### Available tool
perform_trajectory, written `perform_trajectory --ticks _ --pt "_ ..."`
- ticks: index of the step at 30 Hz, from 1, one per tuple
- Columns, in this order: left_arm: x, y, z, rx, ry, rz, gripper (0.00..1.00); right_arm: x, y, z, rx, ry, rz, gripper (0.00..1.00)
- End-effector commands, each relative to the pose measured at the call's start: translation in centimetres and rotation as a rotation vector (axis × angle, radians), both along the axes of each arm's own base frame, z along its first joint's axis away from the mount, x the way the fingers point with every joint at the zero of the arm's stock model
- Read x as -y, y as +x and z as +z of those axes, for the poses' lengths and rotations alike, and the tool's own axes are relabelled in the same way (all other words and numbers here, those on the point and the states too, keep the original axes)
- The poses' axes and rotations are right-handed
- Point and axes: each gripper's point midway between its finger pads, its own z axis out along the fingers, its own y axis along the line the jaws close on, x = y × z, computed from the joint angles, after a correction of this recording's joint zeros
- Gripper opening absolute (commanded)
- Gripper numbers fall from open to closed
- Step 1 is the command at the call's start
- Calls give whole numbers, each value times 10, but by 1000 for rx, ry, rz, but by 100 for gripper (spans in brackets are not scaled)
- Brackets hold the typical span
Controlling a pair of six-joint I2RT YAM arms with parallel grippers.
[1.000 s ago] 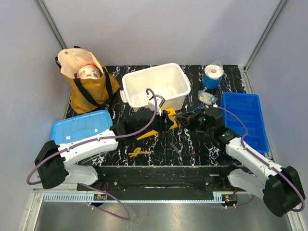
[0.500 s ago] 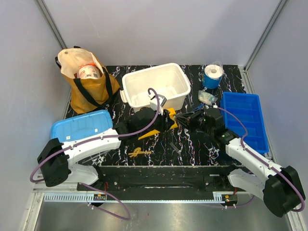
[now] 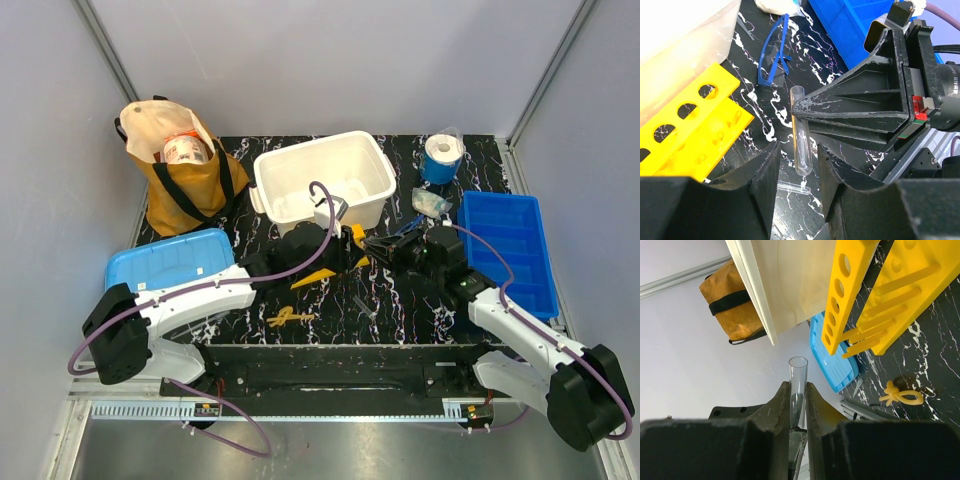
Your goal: Organize the chemistry lab equipment
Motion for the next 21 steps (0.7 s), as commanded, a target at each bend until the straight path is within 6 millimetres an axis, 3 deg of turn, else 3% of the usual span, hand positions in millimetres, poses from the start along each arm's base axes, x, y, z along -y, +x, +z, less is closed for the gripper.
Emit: perform_trajectory --ticks 1,11,16,21 --pt "11 4 31 43 -86 -5 39 -1 0 19 55 46 4 16" --pt "7 1 29 23 -69 -4 14 1 0 15 60 25 -1 19" --pt "-9 2 26 -32 22 32 9 4 -5 18 107 -30 24 46" --pt "-49 -3 13 -137 175 34 5 18 -14 29 207 -158 29 75"
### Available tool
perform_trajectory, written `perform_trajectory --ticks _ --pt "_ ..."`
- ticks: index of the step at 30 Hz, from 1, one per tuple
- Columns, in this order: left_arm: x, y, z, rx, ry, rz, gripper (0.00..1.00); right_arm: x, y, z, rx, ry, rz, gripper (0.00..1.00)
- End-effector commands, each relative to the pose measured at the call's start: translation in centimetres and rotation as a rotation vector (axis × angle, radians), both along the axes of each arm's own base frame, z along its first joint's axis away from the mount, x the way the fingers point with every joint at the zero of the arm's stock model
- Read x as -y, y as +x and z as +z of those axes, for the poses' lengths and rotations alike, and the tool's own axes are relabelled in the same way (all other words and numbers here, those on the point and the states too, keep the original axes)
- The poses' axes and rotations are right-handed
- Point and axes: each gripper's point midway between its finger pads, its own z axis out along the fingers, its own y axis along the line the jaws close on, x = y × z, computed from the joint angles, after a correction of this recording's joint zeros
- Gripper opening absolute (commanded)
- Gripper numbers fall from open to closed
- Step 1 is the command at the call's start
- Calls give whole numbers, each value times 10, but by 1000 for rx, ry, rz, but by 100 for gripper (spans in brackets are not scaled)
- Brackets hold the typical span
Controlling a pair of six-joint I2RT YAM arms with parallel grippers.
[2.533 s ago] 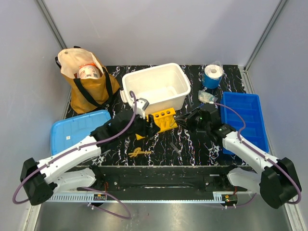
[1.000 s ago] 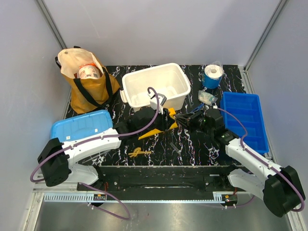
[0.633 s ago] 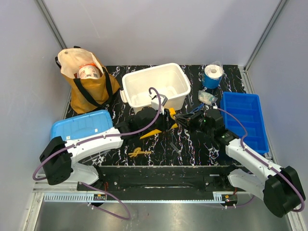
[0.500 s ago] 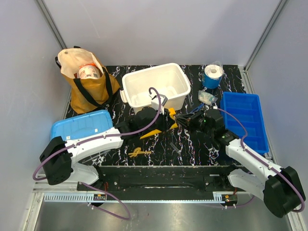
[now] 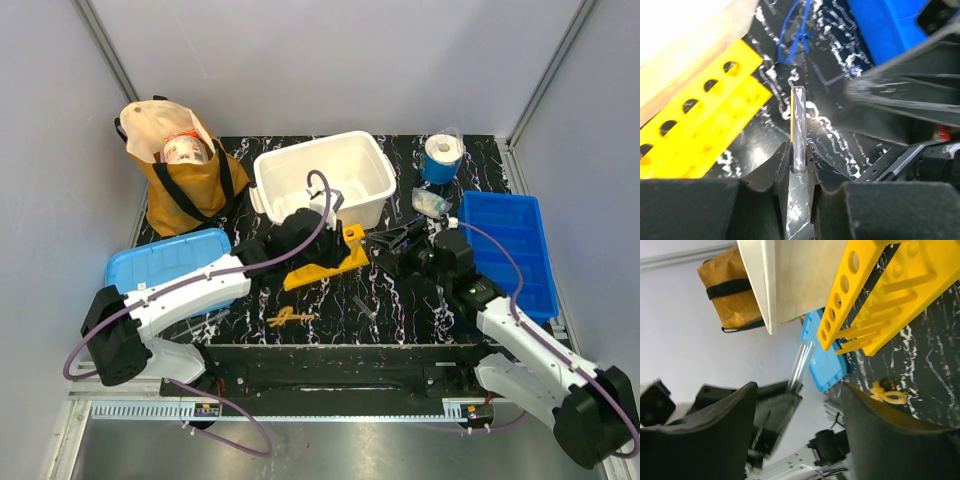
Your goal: Organize the chemistry lab equipment
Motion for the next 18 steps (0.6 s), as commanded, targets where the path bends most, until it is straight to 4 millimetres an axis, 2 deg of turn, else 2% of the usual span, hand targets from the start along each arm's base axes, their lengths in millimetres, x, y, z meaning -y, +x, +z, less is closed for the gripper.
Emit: perform_trajectory --ticks 1,5,7,9,13,18 --pt "-41 -7 9 -71 115 -1 6 16 -6 22 137 -136 1 80" --pt "-96 -15 6 -118 305 23 7 35 -14 29 207 -294 -3 100" --pt "-126 -20 6 -143 408 55 7 46 -18 28 229 -383 -1 100" --pt "-148 -24 9 -168 469 80 8 53 -20 29 245 -432 -10 100" --pt "-163 -31 15 -207 534 63 9 58 -23 28 261 -468 -4 100" --pt "-158 -34 13 -263 578 1 9 54 -25 22 262 -486 41 100"
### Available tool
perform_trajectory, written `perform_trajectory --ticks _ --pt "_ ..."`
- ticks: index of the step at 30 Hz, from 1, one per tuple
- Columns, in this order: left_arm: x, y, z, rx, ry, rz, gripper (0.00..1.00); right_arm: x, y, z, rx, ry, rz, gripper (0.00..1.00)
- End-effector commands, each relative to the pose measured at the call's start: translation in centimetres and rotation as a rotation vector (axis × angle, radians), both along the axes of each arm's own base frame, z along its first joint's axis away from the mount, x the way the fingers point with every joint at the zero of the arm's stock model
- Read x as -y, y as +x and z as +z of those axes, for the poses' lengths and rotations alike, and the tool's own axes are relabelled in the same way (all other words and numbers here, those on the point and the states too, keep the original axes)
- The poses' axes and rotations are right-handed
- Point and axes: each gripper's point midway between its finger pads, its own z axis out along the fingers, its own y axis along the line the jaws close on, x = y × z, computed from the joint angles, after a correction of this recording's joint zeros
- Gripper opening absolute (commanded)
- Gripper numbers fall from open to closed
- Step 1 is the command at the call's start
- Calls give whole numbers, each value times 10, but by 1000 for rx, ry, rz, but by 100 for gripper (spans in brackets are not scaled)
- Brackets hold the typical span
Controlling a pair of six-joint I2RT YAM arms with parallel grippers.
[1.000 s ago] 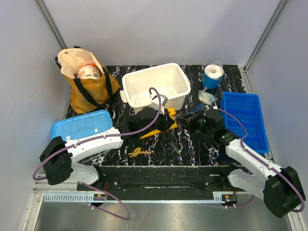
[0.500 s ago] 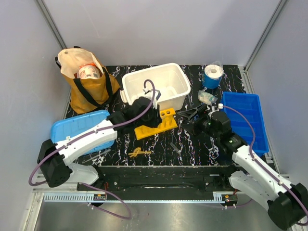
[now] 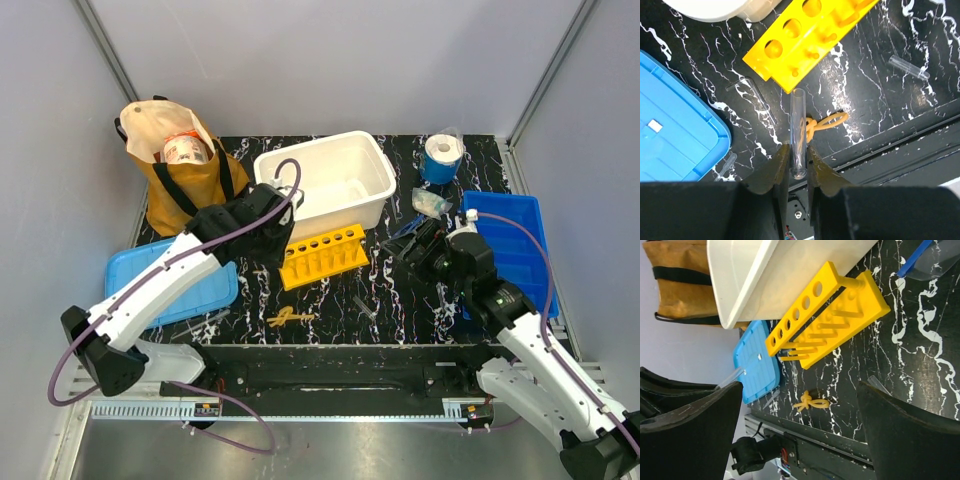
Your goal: Organize the chemistry lab equipment
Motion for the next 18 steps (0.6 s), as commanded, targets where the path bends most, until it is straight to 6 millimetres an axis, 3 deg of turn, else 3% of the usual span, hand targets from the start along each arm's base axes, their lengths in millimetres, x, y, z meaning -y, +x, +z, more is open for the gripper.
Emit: perform_trajectory --ticks 1,18 --pt "-4 -8 -2 -71 74 -65 10 2 1 3 33 -65 30 100" --pt "16 15 -39 -165 173 -101 12 6 1 5 61 -114 42 100"
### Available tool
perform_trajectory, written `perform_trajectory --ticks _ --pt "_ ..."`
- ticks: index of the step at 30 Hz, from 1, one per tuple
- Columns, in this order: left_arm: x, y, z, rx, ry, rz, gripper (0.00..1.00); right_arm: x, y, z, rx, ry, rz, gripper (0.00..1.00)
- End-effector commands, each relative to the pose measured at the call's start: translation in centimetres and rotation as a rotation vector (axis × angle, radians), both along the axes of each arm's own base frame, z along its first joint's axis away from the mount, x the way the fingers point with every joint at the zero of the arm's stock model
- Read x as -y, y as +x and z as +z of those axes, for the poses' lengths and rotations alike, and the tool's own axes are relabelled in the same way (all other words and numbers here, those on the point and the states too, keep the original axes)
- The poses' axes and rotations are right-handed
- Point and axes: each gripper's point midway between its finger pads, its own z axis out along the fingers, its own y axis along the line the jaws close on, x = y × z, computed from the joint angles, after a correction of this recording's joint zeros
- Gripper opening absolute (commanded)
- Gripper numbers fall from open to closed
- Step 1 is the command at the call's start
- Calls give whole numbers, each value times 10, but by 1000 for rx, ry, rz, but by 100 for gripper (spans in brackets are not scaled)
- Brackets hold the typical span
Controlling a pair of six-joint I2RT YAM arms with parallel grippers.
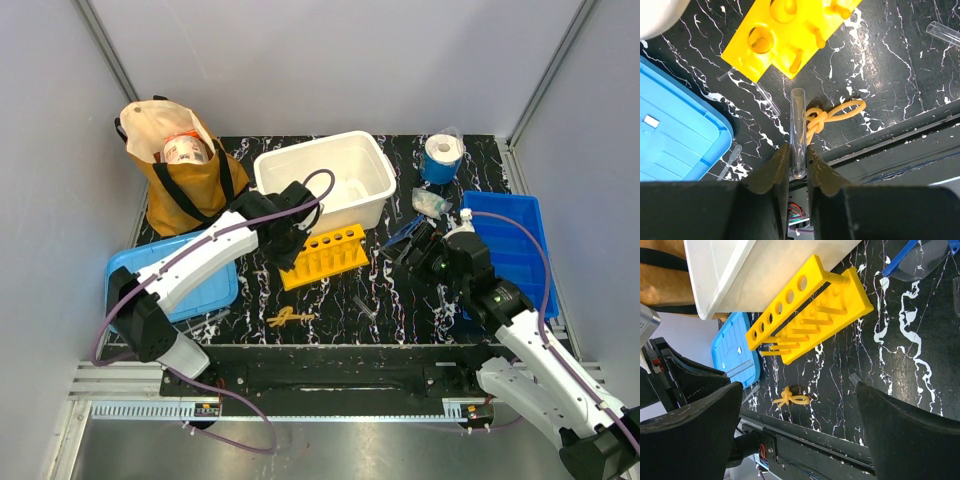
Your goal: Organize the chemistry lab equipment
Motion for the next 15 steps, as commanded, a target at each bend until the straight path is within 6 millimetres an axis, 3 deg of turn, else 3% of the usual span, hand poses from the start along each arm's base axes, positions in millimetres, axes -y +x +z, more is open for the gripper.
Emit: perform_trajectory --ticks 1,15 --pt "10 11 8 27 -22 -21 12 4 4 22 67 -9 -7 100" --pt "15 23 -12 14 22 -37 12 8 6 24 84 -27 -23 100"
